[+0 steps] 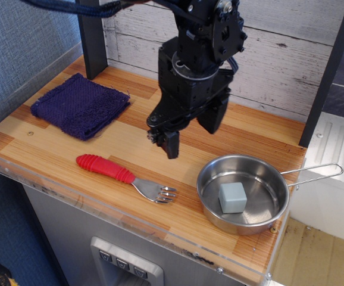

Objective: Place the square to the upper right side of the cloth

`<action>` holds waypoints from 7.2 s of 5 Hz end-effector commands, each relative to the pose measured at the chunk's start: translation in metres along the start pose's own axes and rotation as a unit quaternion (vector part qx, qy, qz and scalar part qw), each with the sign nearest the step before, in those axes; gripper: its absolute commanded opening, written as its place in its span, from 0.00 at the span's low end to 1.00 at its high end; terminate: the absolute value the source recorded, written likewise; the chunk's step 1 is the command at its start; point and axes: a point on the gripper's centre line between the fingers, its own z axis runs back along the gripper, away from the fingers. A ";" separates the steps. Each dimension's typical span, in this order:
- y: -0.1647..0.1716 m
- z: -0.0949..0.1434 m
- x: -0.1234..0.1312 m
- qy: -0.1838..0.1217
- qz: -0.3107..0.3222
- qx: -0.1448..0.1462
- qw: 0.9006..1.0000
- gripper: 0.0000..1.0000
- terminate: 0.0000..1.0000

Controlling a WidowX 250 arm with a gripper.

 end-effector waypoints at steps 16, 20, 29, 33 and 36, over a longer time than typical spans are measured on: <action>-0.026 0.039 0.013 -0.024 -0.085 -0.053 0.995 0.00 0.00; -0.052 -0.031 0.101 -0.031 -0.052 0.029 0.998 0.00 0.00; -0.042 -0.070 0.117 -0.013 0.022 0.068 0.997 1.00 0.00; -0.025 0.015 0.118 -0.083 0.044 -0.036 0.995 1.00 0.00; -0.020 0.035 0.113 -0.084 0.065 -0.052 0.993 1.00 0.00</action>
